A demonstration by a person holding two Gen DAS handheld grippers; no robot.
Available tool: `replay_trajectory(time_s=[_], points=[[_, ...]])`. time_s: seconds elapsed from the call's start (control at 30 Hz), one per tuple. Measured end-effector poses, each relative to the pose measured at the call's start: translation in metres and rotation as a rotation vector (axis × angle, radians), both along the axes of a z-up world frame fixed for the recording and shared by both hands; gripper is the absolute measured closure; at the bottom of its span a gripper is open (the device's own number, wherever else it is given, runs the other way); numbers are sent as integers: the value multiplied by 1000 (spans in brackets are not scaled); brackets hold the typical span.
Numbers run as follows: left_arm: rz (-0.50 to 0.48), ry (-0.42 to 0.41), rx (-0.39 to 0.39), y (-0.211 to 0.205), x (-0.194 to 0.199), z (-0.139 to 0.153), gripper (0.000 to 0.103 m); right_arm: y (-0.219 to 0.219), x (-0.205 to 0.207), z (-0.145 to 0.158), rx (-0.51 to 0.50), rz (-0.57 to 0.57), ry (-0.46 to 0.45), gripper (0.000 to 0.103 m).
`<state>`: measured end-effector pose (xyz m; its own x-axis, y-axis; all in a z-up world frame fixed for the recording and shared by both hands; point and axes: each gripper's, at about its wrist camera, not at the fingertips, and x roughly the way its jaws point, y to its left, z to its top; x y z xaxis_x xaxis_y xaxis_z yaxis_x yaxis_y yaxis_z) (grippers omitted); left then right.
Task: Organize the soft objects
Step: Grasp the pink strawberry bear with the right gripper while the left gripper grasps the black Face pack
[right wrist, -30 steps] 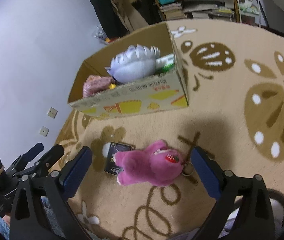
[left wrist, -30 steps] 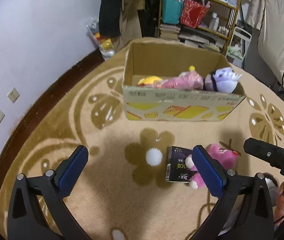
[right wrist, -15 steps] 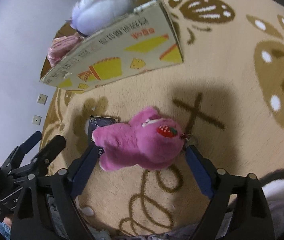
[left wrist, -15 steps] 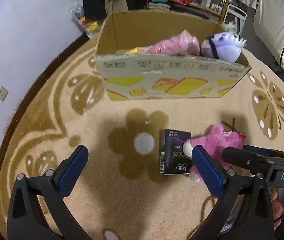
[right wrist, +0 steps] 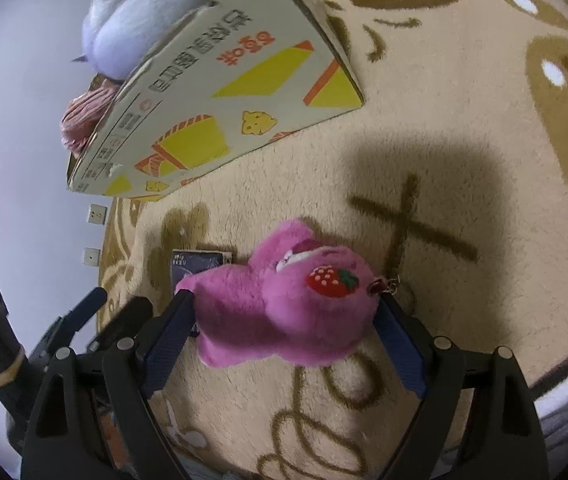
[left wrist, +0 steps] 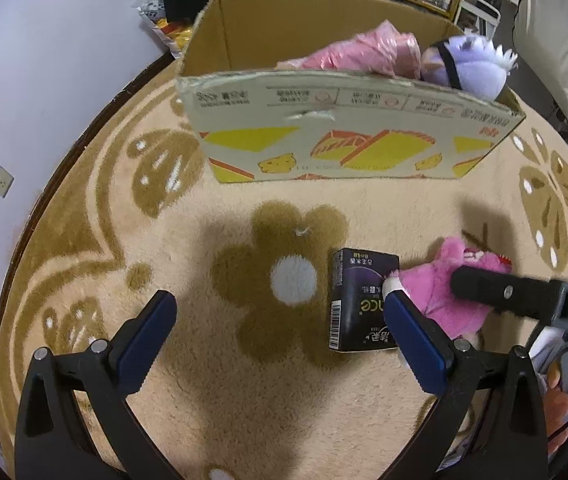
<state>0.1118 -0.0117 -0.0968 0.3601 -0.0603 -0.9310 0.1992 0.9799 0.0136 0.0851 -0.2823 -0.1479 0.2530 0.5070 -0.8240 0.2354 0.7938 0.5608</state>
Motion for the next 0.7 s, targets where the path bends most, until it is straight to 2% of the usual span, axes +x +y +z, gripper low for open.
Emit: replay_trajectory(time_s=[0.43, 0.53, 0.7], points=[[-54, 66, 52, -15, 6, -28, 1, 1, 21, -7, 53, -42, -52, 9], [-62, 67, 40, -17, 7, -30, 1, 7, 24, -5, 27, -15, -62, 9], [-75, 69, 27, -22, 9, -34, 1, 13, 21, -10, -20, -6, -48, 16]])
